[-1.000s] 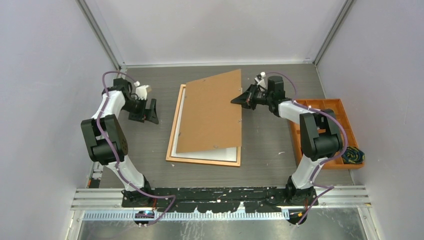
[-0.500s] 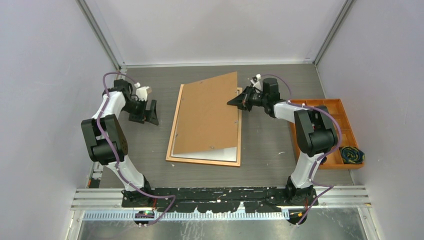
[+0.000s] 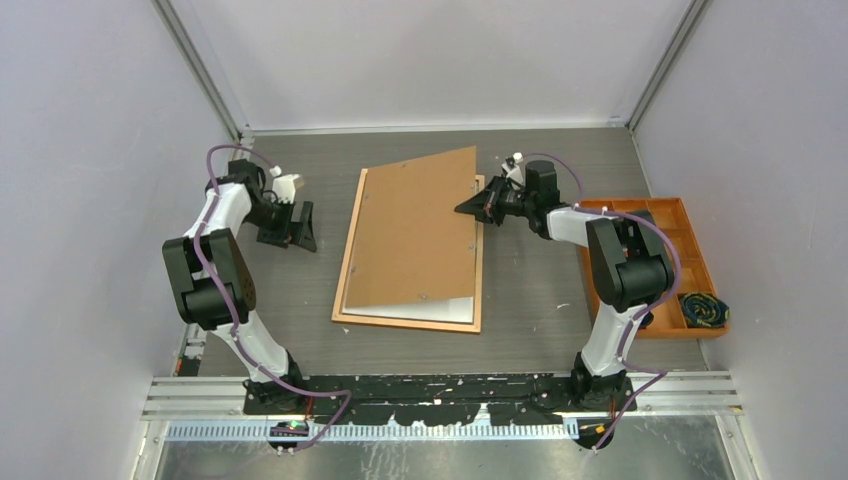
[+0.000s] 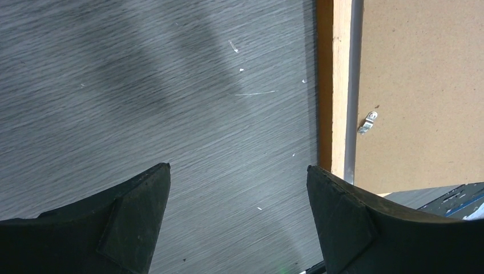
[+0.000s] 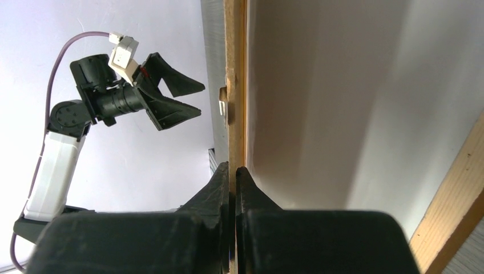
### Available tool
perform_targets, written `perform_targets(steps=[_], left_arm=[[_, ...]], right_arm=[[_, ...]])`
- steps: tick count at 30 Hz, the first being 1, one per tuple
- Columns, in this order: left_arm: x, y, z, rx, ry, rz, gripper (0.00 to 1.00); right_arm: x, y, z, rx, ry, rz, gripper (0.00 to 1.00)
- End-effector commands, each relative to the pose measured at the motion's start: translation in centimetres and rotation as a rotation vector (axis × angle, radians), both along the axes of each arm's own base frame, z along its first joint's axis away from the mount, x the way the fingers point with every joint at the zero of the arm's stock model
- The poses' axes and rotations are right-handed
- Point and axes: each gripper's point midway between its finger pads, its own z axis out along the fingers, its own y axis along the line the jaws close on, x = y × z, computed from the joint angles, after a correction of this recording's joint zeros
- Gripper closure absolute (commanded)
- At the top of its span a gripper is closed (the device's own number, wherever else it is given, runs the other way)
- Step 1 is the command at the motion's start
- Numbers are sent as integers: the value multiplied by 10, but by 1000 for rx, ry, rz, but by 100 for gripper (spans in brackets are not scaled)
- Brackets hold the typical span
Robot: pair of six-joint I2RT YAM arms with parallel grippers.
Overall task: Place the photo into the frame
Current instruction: Place the photo frame item in the photo frame.
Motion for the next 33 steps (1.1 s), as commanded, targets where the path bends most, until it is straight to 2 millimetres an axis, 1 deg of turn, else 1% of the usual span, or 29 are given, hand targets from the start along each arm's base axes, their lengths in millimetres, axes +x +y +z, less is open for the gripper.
perform_targets(steps=[1, 7, 17, 29, 33], left_arm=[[1, 2, 13, 20, -55, -12, 10], [1, 2, 13, 21, -55, -13, 10], [2, 3, 11, 25, -49, -11, 10], [2, 5, 9, 36, -48, -17, 10], [1, 5, 9, 37, -48, -17, 10]], right_arm=[[-1, 4, 14, 36, -58, 22, 99], [-2, 4, 10, 39, -51, 21, 99], [-11, 5, 4, 48, -41, 28, 99], [-17, 9, 8, 94, -55, 31, 99], [-20, 9, 6, 94, -53, 37, 99]])
